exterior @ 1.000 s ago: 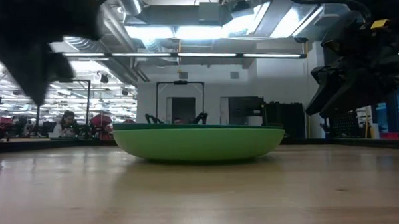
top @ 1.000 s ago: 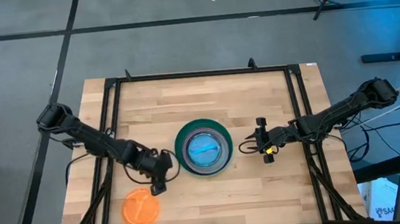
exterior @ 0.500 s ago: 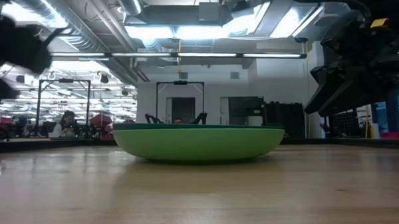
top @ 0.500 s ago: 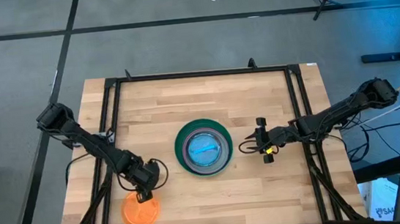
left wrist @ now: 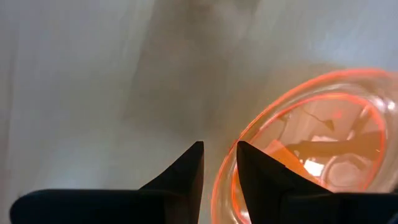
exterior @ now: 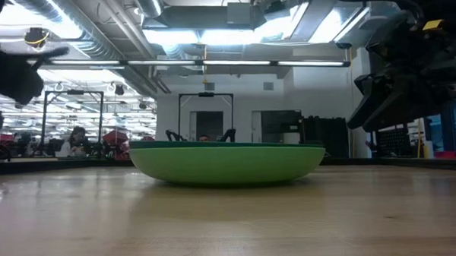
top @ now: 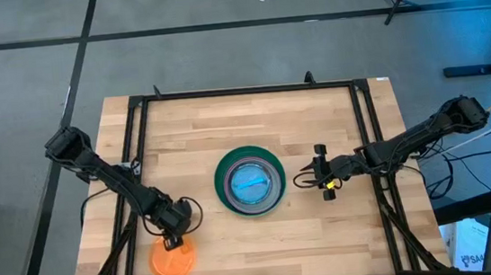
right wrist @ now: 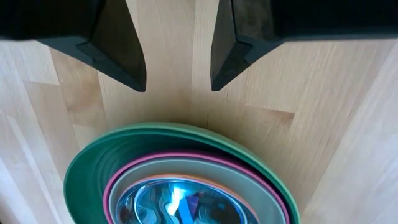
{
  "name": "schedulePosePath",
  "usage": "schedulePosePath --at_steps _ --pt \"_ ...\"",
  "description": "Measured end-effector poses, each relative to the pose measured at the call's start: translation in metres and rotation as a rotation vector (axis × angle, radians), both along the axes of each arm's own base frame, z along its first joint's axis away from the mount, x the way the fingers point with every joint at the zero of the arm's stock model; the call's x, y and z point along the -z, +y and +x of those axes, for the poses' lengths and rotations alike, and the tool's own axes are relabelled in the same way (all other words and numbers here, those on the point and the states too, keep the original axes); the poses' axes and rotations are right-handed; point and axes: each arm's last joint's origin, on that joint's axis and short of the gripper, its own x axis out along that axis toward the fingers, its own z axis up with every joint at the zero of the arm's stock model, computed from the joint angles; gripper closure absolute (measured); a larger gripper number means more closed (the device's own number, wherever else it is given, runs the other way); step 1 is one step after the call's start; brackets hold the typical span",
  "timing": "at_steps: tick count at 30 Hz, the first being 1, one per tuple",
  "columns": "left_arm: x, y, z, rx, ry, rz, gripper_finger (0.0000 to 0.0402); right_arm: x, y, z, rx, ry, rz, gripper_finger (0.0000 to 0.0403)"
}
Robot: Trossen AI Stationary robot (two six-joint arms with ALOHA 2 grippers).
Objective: Stack plastic plates
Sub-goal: Stack the orange plate on top of the blue plate
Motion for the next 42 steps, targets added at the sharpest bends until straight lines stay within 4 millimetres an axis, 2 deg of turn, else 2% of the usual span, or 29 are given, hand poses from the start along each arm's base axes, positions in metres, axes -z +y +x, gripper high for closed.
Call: schedulePosePath --at_steps 5,12,15,21,28,35,39,42 --pt "0.011 0.001 -0.004 0.007 0.007 -0.067 0.0312 0.0 0.0 0.0 -0.001 0.002 0.0 0.0233" --pt "0.013 0.001 -0.004 0.005 -0.008 -0.077 0.0315 0.0 0.0 0.0 -0.001 0.001 0.0 0.0233" --pt "0.013 0.001 -0.005 0.005 -0.008 -0.075 0.033 0.0 0.0 0.0 -0.001 0.0 0.0 0.0233" --pt "0.013 0.0 -0.003 -0.016 -0.018 -0.099 0.0392 0.0 0.0 0.0 -0.001 0.0 0.0 0.0233" --pt "0.01 0.002 0.002 -0.036 -0.043 -0.115 0.0399 0.0 0.0 0.0 0.0 -0.001 -0.001 0.0233" --pt "-0.023 0.012 0.026 -0.103 -0.21 -0.122 0.04 0.0 0.0 0.0 0.006 -0.002 -0.009 0.0233" --pt "-0.049 0.025 0.046 -0.204 -0.356 -0.072 0.04 0.0 0.0 0.0 0.009 -0.002 -0.011 0.0233" --pt "-0.068 0.033 0.061 -0.197 -0.468 -0.016 0.0401 0.0 0.0 0.0 0.009 0.001 -0.01 0.0233"
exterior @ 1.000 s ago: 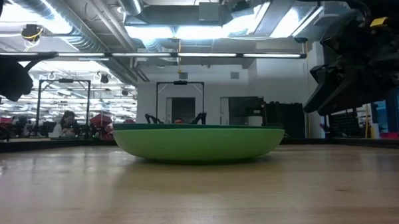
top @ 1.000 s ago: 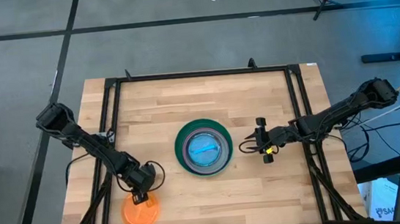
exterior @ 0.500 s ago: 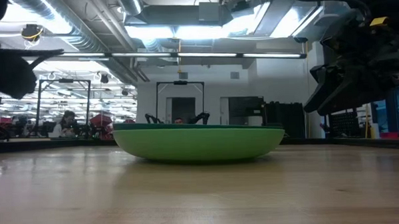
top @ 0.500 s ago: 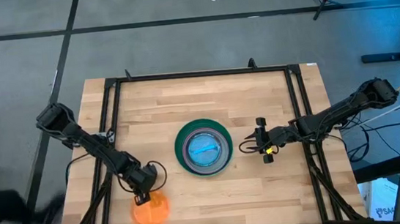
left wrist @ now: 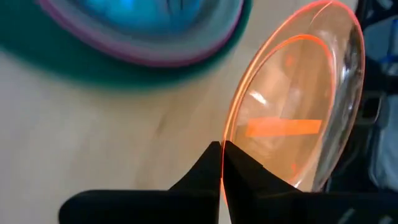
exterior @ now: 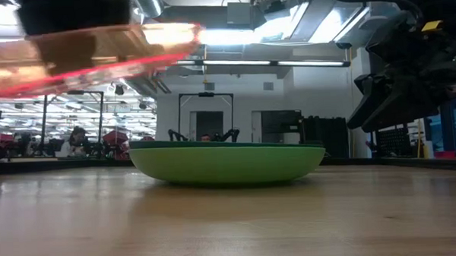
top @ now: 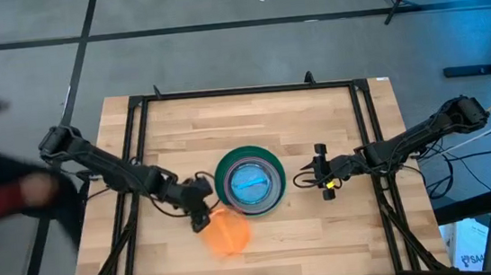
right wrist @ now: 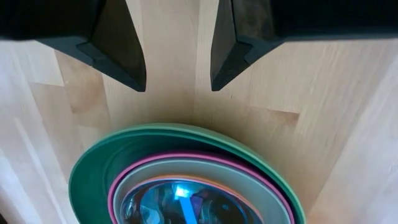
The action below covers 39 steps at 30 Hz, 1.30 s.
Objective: Stack plastic plates
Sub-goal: Stack the orange plate on top of the blue plate, then return to Home Position
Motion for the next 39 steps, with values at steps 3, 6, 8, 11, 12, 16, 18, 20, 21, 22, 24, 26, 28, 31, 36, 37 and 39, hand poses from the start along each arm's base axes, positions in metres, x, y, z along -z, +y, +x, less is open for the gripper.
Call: schedulePosePath --at_steps 3,6,8,11,12,16,18,20,21,22,24,26,28,31,36,37,39 --pt "-0.014 0.009 0.01 -0.015 -0.086 0.102 0.0401 0.0 0.0 0.0 -0.008 0.003 0.007 0.0233" --pt "-0.02 0.018 0.018 -0.066 -0.183 0.249 0.0401 0.0 0.001 0.0 -0.029 0.01 0.024 0.0233" --pt "-0.023 0.024 0.022 -0.097 -0.227 0.343 0.0401 0.001 0.001 0.0 -0.032 0.013 0.025 0.0233" --pt "-0.02 0.033 0.028 -0.141 -0.235 0.446 0.0401 0.001 0.001 0.0 -0.032 0.013 0.025 0.0233" --pt "-0.019 0.037 0.03 -0.155 -0.226 0.477 0.0401 0.001 0.001 0.0 -0.031 0.013 0.025 0.0233" --pt "-0.008 0.05 0.038 -0.2 -0.177 0.529 0.0392 0.001 0.001 0.0 -0.032 0.013 0.025 0.0233" --pt "-0.001 0.054 0.043 -0.209 -0.152 0.527 0.0388 0.001 0.001 0.0 -0.032 0.013 0.025 0.0233" --pt "0.005 0.057 0.047 -0.208 -0.133 0.52 0.0386 0.001 0.001 0.0 -0.032 0.013 0.025 0.0233" --pt "0.009 0.058 0.049 -0.206 -0.124 0.516 0.0386 0.001 0.001 0.0 -0.032 0.013 0.025 0.0233" --pt "0.012 0.059 0.051 -0.204 -0.114 0.514 0.0385 0.001 0.001 0.0 -0.032 0.013 0.025 0.0233" --pt "0.016 0.06 0.052 -0.199 -0.098 0.508 0.0385 0.001 0.001 0.0 -0.032 0.013 0.025 0.0233" --pt "0.017 0.061 0.053 -0.201 -0.092 0.508 0.0382 0.001 0.001 0.0 -0.032 0.013 0.025 0.0233" --pt "0.017 0.061 0.053 -0.202 -0.092 0.508 0.0373 0.001 0.001 0.0 -0.032 0.013 0.025 0.0233" --pt "0.017 0.061 0.053 -0.202 -0.092 0.509 0.035 0.001 0.001 0.0 -0.032 0.013 0.025 0.0233" --pt "0.017 0.06 0.053 -0.185 -0.09 0.513 0.0307 0.003 0.0 -0.002 -0.012 0.037 0.002 0.0233" --pt "0.016 0.059 0.052 -0.168 -0.091 0.521 0.0302 0.003 0.0 -0.002 -0.01 0.036 0.001 0.0233" --pt "0.012 0.057 0.05 -0.124 -0.104 0.547 0.0296 0.002 0.0 -0.002 -0.012 0.032 0.004 0.0233"
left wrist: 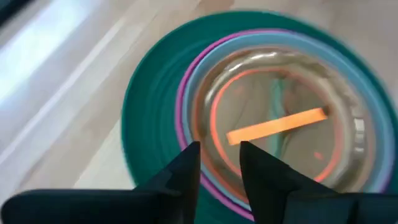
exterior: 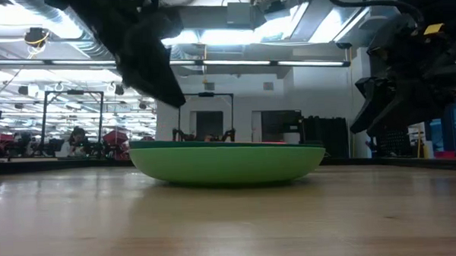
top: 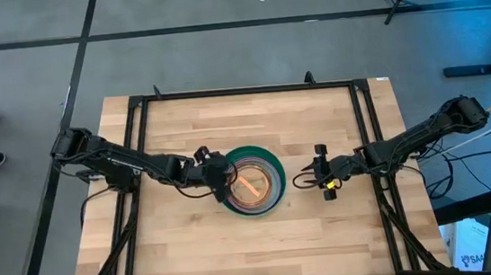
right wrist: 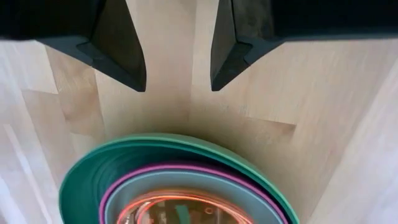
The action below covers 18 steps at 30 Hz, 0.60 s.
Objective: Stack plastic plates
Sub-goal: Return to Home Position
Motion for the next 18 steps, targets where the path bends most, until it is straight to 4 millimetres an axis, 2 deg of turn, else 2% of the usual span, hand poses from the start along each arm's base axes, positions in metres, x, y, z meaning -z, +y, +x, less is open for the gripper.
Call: schedulePosePath --at_steps 6,11,15,18 --pt "-0.005 -0.011 -0.004 0.189 0.054 0.143 0.0298 0.0 0.003 0.0 -0.064 0.012 0.059 0.0233" --pt "-0.002 -0.008 -0.005 0.233 0.079 0.189 0.0307 0.0 0.002 0.0 -0.055 0.006 0.054 0.0233" --pt "0.0 0.007 -0.022 0.199 0.065 0.178 0.0316 0.002 0.002 -0.002 -0.067 0.038 0.047 0.0233" --pt "0.002 0.017 -0.043 0.178 0.026 0.163 0.0325 0.0 0.002 -0.003 -0.08 0.034 0.056 0.0233"
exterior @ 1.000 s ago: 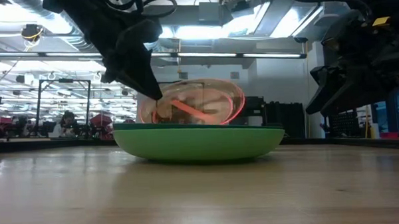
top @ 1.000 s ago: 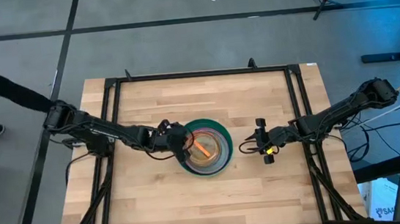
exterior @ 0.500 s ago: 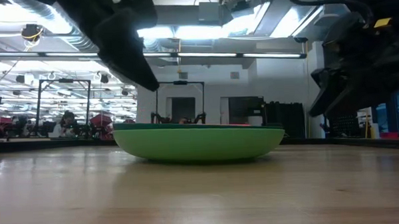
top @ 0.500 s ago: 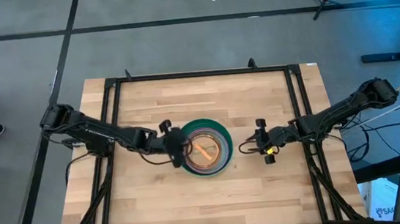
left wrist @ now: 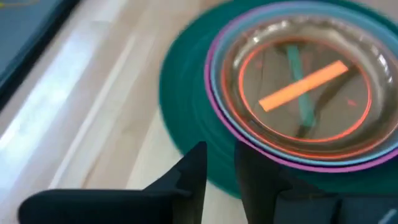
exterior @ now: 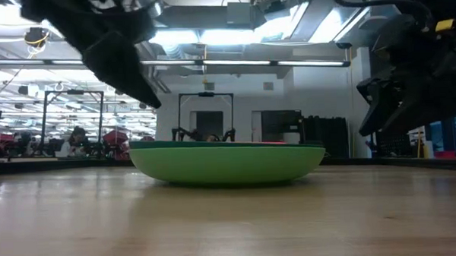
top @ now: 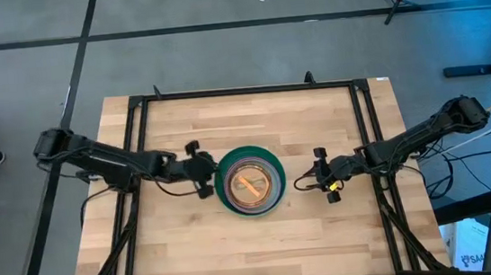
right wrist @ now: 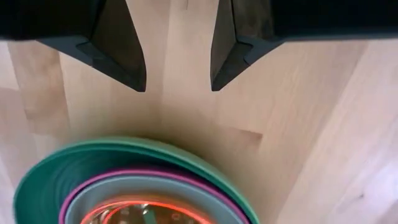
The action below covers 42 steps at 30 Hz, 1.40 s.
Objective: Stack plastic plates
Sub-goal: Return to Home Position
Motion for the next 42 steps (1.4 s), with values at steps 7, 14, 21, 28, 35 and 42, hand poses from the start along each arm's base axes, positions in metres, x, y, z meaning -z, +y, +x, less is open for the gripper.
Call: schedulePosePath --at_steps 7,14,21,28,35,42 --pt "0.015 0.018 -0.057 -0.072 -0.246 -0.04 0.0351 -0.008 -0.001 -0.003 -0.022 -0.045 0.003 0.0233" --pt "0.044 0.023 -0.092 -0.206 -0.352 -0.148 0.0355 -0.013 -0.003 -0.004 0.008 -0.084 -0.042 0.0279" --pt "0.07 0.022 -0.107 -0.065 -0.454 -0.08 0.0355 -0.019 0.001 -0.002 -0.116 -0.145 0.002 0.0368" --pt "0.063 0.021 -0.111 0.024 -0.526 -0.059 0.0361 -0.034 -0.007 -0.011 -0.132 -0.245 0.031 0.0393" --pt "0.052 0.024 -0.114 0.069 -0.606 -0.053 0.0377 -0.03 -0.034 -0.035 -0.097 -0.38 0.126 0.0391" --pt "0.046 0.028 -0.117 0.076 -0.662 -0.026 0.0387 -0.033 -0.053 -0.061 -0.028 -0.553 0.208 0.0397"
